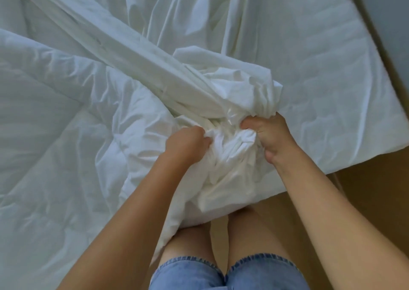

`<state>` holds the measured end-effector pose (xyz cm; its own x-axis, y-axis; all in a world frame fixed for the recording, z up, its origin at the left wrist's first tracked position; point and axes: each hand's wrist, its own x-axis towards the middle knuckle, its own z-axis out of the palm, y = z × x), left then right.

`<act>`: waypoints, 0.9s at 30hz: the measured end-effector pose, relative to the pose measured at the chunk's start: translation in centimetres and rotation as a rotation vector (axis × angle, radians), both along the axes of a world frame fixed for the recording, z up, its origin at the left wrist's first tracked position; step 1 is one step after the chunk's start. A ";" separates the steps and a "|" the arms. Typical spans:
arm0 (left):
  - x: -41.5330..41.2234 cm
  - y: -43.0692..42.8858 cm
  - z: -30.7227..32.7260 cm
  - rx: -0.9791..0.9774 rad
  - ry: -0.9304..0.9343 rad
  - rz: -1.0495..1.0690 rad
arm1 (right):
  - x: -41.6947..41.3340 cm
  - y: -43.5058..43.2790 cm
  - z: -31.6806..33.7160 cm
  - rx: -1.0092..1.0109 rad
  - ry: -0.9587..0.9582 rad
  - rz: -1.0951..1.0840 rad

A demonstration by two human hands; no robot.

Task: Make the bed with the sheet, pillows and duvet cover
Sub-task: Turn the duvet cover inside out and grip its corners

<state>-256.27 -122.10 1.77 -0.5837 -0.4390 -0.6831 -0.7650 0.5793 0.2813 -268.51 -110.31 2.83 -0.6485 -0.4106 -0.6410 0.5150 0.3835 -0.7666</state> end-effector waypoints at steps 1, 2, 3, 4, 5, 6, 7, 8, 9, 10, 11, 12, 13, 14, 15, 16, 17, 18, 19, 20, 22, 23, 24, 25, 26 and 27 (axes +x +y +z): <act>0.1 0.2 0.1 -0.033 0.016 0.025 | -0.1 -0.1 -0.1 -0.007 0.007 0.025; 0.1 0.6 0.2 -0.066 0.089 0.061 | 0.1 -0.1 -0.2 -0.014 0.023 0.067; -0.1 1.1 0.4 -0.120 0.181 0.080 | 0.4 -0.1 -0.3 -0.025 0.037 0.108; -0.5 1.8 0.6 -0.202 0.270 0.087 | 0.8 0.0 -0.3 -0.039 0.041 0.134; -1.1 2.6 0.7 -0.292 0.332 0.106 | 1.2 0.0 -0.3 -0.053 0.036 0.141; -1.7 3.4 0.7 -0.365 0.355 0.131 | 1.3 0.0 -0.3 -0.066 0.033 0.140; -2.2 4.1 0.8 -0.409 0.350 0.159 | 1.3 -0.1 -0.4 -0.074 0.034 0.140; -2.4 4.7 0.9 -0.438 0.341 0.194 | 1.1 -0.2 -0.4 -0.072 0.039 0.146; -2.6 5.2 1.0 -0.464 0.342 0.246 | 0.9 -0.2 -0.5 -0.067 0.039 0.150; -2.5 5.6 1.0 -0.510 0.377 0.308 | 0.8 -0.2 -0.6 -0.061 0.032 0.149; -2.2 6.0 1.0 -0.569 0.425 0.363 | 0.7 -0.2 -0.8 -0.054 0.019 0.145; -1.8 6.3 1.0 -0.607 0.472 0.418 | 0.7 -0.2 -1.0 -0.040 0.013 0.152; -1.3 6.6 1.0 -0.571 0.502 0.487 | 0.8 -0.4 -1.2 -0.023 0.017 0.176; -1.0 6.7 1.0 -0.466 0.533 0.584 | 1.1 -0.6 -1.3 -0.002 0.034 0.221; -0.7 6.6 1.0 -0.290 0.559 0.688 | 1.5 -0.9 -1.3 0.014 0.062 0.284; -0.5 6.5 1.1 -0.100 0.557 0.784 | 2.1 -1.1 -1.3 0.029 0.097 0.354; -0.3 6.1 1.2 0.089 0.556 0.880 | 2.8 -1.3 -1.3 0.037 0.117 0.421; 0.0 5.7 1.3 0.291 0.590 1.012 | 3.6 -1.3 -1.1 0.019 0.107 0.482; 0.3 5.3 1.1 0.515 0.648 1.153 | 4.3 -1.2 -0.9 -0.019 0.066 0.550; 0.8 4.8 0.7 0.666 0.684 1.258 | 4.9 -1.1 -0.7 -0.058 0.030 0.639; 1.9 3.9 0.0 0.810 0.693 1.275 | 5.4 -1.0 -0.4 -0.094 0.011 0.838; 2.4 3.7 -0.3 0.834 0.683 1.247 | 5.3 -1.2 -0.3 -0.106 0.006 0.907; 2.7 3.5 -0.5 0.840 0.679 1.213 | 5.1 -1.3 -0.3 -0.124 -0.011 0.948; 3.0 3.4 -0.7 0.836 0.678 1.200 | 4.9 -1.3 -0.3 -0.147 -0.044 0.963; 3.1 3.3 -0.8 0.827 0.683 1.207 | 4.7 -1.3 -0.4 -0.169 -0.078 0.959; 3.1 3.3 -1.0 0.804 0.684 1.226 | 4.6 -1.1 -0.5 -0.178 -0.099 0.936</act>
